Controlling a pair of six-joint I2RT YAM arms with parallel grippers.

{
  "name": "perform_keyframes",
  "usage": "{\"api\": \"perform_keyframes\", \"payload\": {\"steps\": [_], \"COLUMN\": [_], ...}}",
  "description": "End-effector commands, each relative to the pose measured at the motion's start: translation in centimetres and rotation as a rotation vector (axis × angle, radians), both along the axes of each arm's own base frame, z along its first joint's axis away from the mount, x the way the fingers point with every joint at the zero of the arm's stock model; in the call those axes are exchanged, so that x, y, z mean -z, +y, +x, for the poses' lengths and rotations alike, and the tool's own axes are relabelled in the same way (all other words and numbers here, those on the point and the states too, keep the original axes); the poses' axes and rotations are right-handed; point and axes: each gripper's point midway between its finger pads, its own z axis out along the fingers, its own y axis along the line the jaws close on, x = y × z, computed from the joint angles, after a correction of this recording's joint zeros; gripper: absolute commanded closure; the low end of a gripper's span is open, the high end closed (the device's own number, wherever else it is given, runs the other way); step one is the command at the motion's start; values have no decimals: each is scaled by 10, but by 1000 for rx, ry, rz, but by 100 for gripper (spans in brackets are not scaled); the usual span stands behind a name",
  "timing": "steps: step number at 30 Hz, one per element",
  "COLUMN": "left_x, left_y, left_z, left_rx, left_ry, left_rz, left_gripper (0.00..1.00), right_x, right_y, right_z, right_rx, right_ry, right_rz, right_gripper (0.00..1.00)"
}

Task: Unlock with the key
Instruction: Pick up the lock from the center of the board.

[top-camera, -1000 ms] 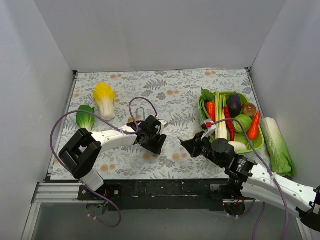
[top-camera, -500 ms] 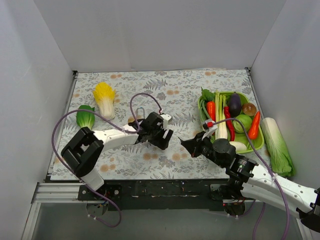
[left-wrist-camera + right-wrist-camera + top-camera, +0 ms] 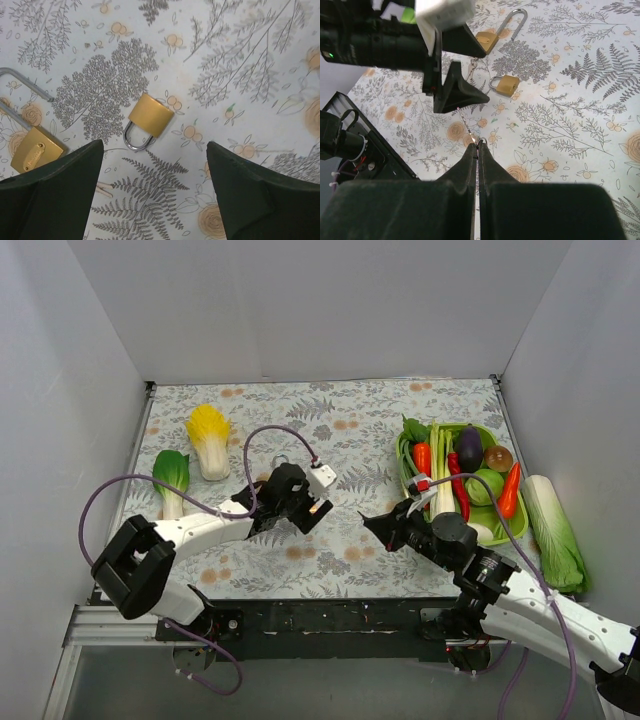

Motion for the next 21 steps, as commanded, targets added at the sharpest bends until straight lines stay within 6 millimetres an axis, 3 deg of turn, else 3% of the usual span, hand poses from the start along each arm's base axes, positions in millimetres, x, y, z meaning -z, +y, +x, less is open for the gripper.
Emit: {"api": "perform_keyframes", "payload": {"steps": [1, 4, 6, 11, 14, 15, 17, 21], "left_x": [9, 2, 8, 5, 21, 17, 25, 21], "left_y": [7, 4, 10, 2, -1, -9, -6, -10], "left_z": [7, 12, 22, 35, 27, 31, 22, 17], "left_rx": [179, 282, 286, 324, 376, 391, 404, 439], "left_ry": [-199, -247, -225, -209, -101, -84, -4, 30], "left_rz": [102, 72, 87, 51, 71, 57, 66, 50], "left_gripper": [17, 17, 18, 18, 20, 21, 21, 21], "right_x": [-37, -38, -37, -36, -32, -32, -30, -29], "right_y": [5, 7, 8, 10, 12, 12, 11, 9], "right_z": [-3, -7, -9, -12, -13, -12, -12, -10], "right_rx": [-46, -65, -76, -96, -106, -103, -101, -91], "right_ry": [-69, -57, -45, -28, -21, -19, -15, -16], "right_rz": [92, 123, 137, 154, 149, 149, 144, 142], "right_gripper": [99, 99, 99, 99, 99, 99, 99, 99]}}
